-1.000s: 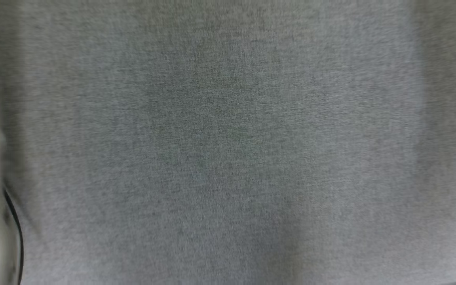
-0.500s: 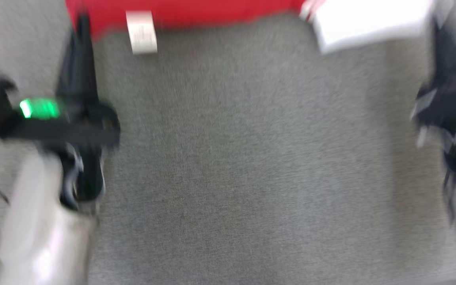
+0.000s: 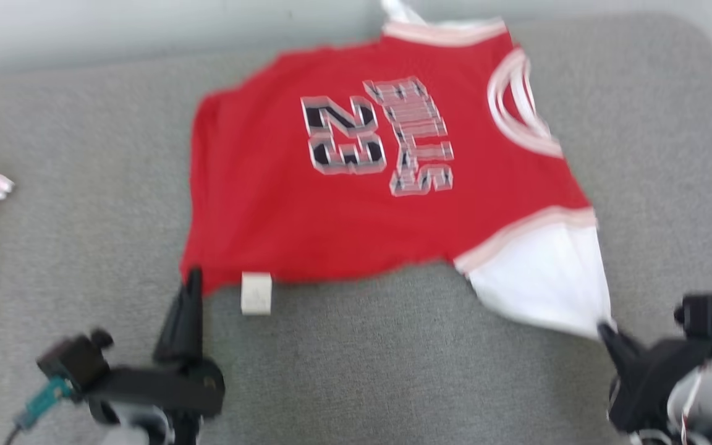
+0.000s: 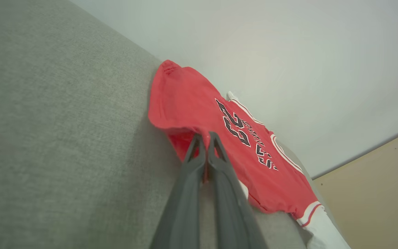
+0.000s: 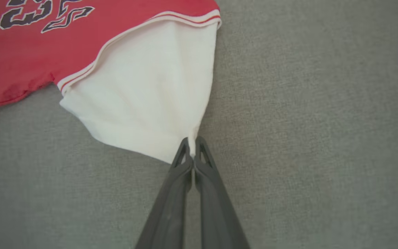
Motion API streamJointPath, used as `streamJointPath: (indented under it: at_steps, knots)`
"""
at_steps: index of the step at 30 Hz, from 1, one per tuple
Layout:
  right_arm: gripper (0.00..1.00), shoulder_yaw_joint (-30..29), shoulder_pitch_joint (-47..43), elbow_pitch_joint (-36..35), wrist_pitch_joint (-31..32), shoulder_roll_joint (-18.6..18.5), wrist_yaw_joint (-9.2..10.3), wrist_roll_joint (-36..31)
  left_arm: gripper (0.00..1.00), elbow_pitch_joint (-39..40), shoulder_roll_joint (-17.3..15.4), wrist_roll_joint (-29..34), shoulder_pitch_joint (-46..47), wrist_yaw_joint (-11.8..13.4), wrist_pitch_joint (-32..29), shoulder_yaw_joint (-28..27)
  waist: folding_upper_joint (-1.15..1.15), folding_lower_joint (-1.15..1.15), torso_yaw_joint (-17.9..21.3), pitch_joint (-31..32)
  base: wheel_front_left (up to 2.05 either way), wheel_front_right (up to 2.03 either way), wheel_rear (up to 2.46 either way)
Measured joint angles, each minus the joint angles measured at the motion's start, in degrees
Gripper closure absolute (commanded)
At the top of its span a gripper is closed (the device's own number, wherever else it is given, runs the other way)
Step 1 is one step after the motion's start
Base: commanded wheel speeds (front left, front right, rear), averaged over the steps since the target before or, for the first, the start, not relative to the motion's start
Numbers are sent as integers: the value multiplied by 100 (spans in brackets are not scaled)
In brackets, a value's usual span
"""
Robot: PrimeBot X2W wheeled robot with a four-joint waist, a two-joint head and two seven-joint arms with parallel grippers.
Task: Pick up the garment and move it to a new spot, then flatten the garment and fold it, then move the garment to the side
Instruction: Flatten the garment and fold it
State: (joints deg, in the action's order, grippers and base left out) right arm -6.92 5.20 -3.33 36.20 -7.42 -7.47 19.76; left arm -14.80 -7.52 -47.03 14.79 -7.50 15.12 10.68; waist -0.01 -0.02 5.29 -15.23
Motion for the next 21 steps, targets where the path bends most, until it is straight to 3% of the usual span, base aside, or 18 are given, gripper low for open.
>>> streamJointPath:
  at_steps: [12, 16, 21]
  knots:
    - [100, -533, -1123, -657, 1233, 335, 0, -432, 100, -83, -151, -7, -1003, 0, -16, 286, 0, 1, -181, 732, 0, 0, 0]
    - [100, -603, -1104, -857, 1050, 381, 0, -495, 100, 7, -123, -7, -1176, 0, -15, 236, 0, 1, -232, 839, 0, 0, 0]
    - [100, -376, -642, -965, 371, 415, 1, -335, 100, 222, -76, -2, -1110, 1, -14, 178, 1, 2, -254, 855, 0, 0, 0]
